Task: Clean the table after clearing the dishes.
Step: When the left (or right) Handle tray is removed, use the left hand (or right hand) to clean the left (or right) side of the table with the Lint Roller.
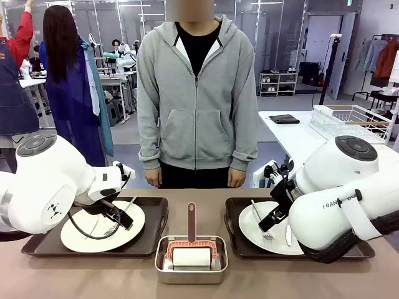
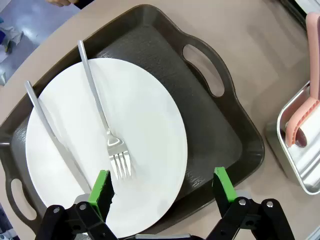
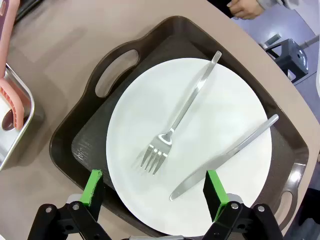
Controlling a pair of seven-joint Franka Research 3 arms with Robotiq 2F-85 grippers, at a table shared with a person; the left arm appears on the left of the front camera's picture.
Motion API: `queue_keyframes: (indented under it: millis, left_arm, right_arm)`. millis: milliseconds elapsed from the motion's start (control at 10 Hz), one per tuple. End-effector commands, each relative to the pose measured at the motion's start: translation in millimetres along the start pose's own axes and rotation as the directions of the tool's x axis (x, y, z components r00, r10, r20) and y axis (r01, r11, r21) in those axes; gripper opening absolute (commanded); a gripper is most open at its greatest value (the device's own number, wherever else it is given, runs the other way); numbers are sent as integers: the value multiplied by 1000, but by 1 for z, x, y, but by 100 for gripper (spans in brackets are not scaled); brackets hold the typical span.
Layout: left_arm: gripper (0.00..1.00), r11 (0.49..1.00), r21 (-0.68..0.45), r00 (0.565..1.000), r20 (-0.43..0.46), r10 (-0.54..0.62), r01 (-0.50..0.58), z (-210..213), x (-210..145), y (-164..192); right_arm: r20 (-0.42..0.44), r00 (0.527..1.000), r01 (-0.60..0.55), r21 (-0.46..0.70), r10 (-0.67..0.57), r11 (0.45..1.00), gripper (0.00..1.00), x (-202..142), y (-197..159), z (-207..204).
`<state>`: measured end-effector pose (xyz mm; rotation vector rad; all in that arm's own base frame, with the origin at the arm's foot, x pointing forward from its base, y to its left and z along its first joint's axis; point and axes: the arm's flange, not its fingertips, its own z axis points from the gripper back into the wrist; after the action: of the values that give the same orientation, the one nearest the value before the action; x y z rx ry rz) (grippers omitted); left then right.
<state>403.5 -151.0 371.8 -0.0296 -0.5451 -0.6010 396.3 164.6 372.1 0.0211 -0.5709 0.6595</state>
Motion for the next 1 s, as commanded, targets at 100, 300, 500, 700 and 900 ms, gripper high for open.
queue_keyframes:
  millis: [100, 300, 500, 700, 900]
  left_arm:
    - [100, 1000, 0, 1000, 0, 0, 0, 0, 0, 0]
    - [100, 1000, 0, 1000, 0, 0, 0, 0, 0, 0]
    - [100, 1000, 0, 1000, 0, 0, 0, 0, 0, 0]
    - [100, 1000, 0, 1000, 0, 0, 0, 0, 0, 0]
    - [100, 1000, 0, 1000, 0, 0, 0, 0, 0, 0]
  right_arm:
    - [0, 1000, 0, 0, 0, 1000, 100, 0, 0, 0]
    - [0, 1000, 0, 0, 0, 1000, 100, 0, 0, 0]
    - [0, 1000, 0, 0, 0, 1000, 100, 0, 0, 0]
    - [0, 1000, 0, 0, 0, 1000, 100, 0, 0, 0]
    - [0, 1000, 0, 0, 0, 1000, 100, 0, 0, 0]
